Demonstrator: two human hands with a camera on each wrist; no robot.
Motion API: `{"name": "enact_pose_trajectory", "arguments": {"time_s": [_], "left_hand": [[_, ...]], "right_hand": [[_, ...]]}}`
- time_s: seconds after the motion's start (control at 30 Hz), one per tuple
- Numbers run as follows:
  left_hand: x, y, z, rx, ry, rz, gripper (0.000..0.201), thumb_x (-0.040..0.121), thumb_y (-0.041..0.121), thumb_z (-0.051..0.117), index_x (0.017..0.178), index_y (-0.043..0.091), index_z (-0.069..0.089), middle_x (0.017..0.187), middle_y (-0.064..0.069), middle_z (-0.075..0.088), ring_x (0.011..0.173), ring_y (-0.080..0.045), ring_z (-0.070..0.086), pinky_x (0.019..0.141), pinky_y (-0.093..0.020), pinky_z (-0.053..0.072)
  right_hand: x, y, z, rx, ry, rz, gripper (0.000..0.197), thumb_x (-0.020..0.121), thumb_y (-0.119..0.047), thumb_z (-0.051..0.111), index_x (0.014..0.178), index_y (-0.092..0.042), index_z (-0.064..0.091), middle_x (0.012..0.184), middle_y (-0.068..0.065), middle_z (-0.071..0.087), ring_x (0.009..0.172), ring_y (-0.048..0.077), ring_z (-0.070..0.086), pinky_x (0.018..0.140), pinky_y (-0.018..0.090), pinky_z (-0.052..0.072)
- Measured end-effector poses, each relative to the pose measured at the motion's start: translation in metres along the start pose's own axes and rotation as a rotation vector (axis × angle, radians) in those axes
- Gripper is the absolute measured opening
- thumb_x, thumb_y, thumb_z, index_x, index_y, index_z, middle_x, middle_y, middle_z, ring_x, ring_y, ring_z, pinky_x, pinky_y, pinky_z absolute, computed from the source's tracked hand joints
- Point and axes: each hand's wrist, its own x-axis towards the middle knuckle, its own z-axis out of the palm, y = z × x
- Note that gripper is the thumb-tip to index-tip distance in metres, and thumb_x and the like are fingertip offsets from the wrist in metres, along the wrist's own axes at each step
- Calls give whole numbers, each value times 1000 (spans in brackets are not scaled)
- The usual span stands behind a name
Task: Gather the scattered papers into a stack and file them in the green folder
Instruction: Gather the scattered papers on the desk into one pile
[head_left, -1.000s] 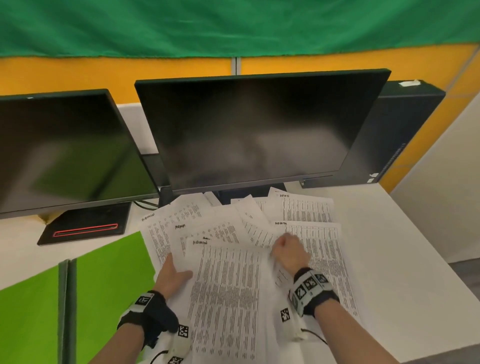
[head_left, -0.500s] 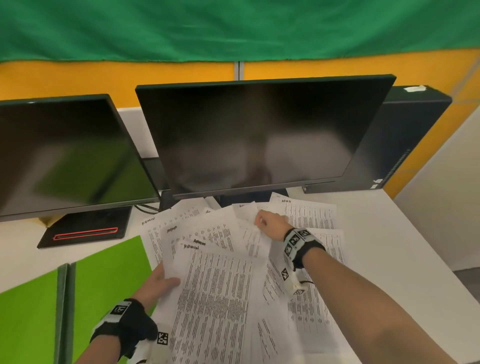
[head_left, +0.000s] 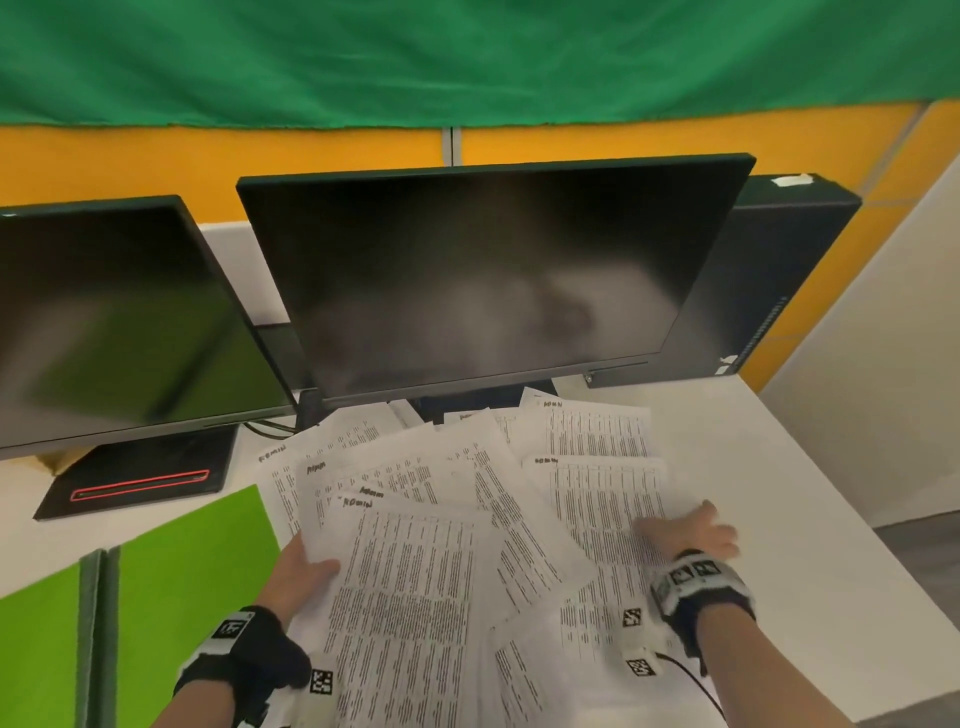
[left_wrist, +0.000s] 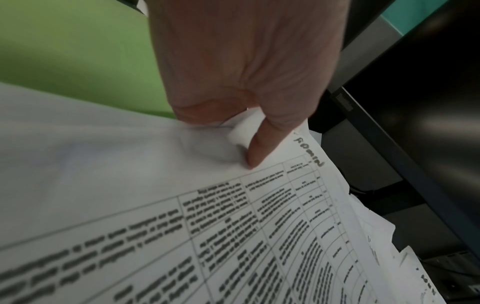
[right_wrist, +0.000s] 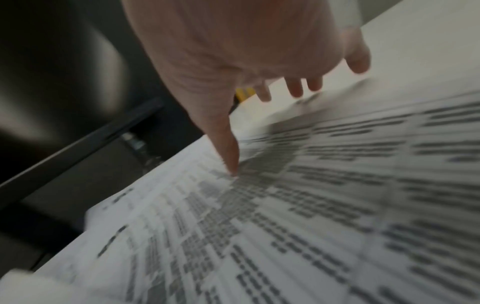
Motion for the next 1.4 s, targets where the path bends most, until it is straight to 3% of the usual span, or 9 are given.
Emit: {"name": "enact_pose_trajectory", "arguments": {"time_s": [0.17,0.3,0.4,0.8,0.9,1.0,1.17,1.27,1.4], "left_hand": [[-6,4,7,19,16,31,55,85,-9,53,137,4,40,131,-20,55,119,-37,52,102,-47,39],[-13,5,9,16,14,30,55,85,-9,53,137,4,41,129,-21,56,107,-28,52,101,-46,39],[-16,6,8,17,12,34,54,85,-10,52,136,4,41,128,-19,57,111,-31,53,101,-45,39],[-16,15,14,18,-3,41,51,84,-8,52,133,5,44,111,-11,58,103,-26,53,96,-43,42],[-18,17,15,23,-3,35,47,84,-7,52,129,7,46,109,-10,60,103,-29,56,94,-42,45],[-20,19,13,18,-32,36,42,82,-5,53,121,12,49,106,-11,64,104,-33,60,95,-44,48],[-14,11,12,-28,-67,46,44,86,13,57,128,13,48,118,-8,62,119,-36,56,105,-50,41],[-23,15,13,-268,-89,-50,56,92,58,43,136,25,43,135,4,50,126,-19,47,111,-36,32],[-34,21,10,-457,-117,-53,38,95,55,33,121,33,50,113,4,64,106,-19,59,93,-36,45]], "right_hand": [[-2,4,8,54,-144,-20,92,59,-29,84,131,-6,31,128,20,46,115,38,48,93,46,46],[-1,0,3,122,-279,-123,50,79,-11,71,121,7,51,99,17,60,76,27,57,64,30,47],[-6,7,-3,141,-181,-262,27,86,-9,57,110,2,58,84,10,59,79,27,55,70,32,49],[-26,70,-111,484,148,-624,27,92,-32,54,113,-15,59,102,12,64,98,33,61,89,49,47],[-41,68,-148,723,165,-644,7,90,-27,58,94,-32,62,99,12,66,94,35,65,85,51,52],[-45,55,-150,932,-49,-584,18,87,-29,63,104,-35,64,105,1,70,98,27,67,90,50,52],[-63,12,-61,824,-514,-584,43,77,-19,73,117,-6,65,105,12,73,82,19,73,63,26,58],[-77,3,15,576,-674,-574,50,75,-24,76,120,-8,61,115,14,70,93,23,71,81,38,58],[-103,-5,69,331,-800,-566,69,78,-31,74,133,-14,35,132,1,48,121,24,52,102,34,43]]}}
